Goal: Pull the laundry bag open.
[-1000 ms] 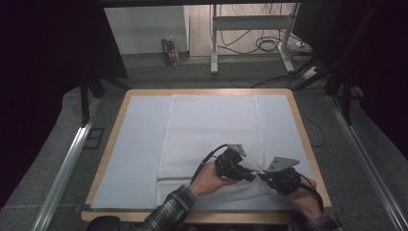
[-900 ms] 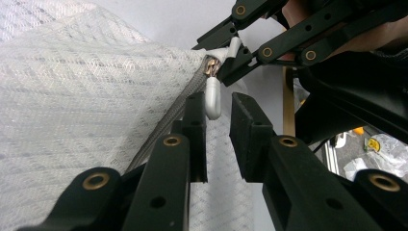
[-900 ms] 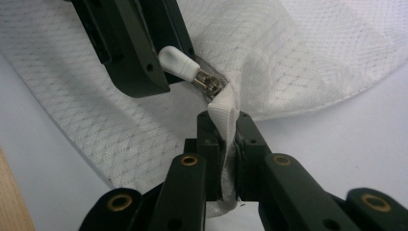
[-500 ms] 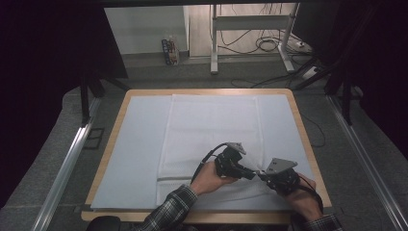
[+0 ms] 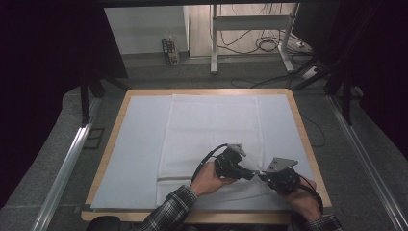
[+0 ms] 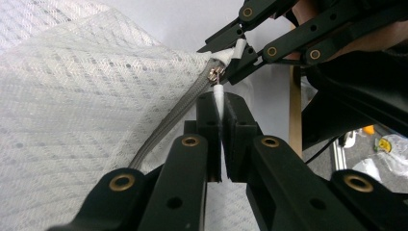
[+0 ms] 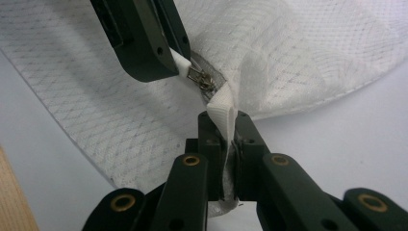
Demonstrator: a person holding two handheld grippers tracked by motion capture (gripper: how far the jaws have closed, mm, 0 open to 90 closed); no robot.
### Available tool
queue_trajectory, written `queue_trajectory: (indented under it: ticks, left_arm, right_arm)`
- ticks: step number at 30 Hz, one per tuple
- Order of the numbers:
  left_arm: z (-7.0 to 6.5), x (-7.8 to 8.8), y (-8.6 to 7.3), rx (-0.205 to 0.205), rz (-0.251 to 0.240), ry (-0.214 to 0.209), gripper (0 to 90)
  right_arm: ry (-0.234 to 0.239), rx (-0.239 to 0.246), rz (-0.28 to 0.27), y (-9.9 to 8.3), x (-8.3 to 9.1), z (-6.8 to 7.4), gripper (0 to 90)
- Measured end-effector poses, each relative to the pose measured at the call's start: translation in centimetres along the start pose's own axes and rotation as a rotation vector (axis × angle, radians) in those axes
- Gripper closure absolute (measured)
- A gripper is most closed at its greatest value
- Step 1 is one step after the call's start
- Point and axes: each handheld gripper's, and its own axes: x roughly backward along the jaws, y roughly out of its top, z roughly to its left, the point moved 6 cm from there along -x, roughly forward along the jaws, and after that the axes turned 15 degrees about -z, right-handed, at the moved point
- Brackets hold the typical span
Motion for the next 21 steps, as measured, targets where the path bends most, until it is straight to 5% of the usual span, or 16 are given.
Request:
queue_trajectory:
  ticks: [5,10,21]
  left_arm:
    - [0.2,0.3,-0.2,-0.008,0.008,0.039,87.4]
    - [0.7,1.0,-0.6,0.023,-0.012,0.035,87.4]
    - [0.7,1.6,-1.1,0.014,0.006,0.050,87.3]
  right_arm:
    - [-0.001,-0.013,0.005,-0.2,0.1,-0.2,84.3]
    - [-0.001,-0.041,-0.009,-0.4,0.5,-0.6,84.3]
    - [0.006,-0.047,-0.004,-0.4,0.4,-0.5,84.2]
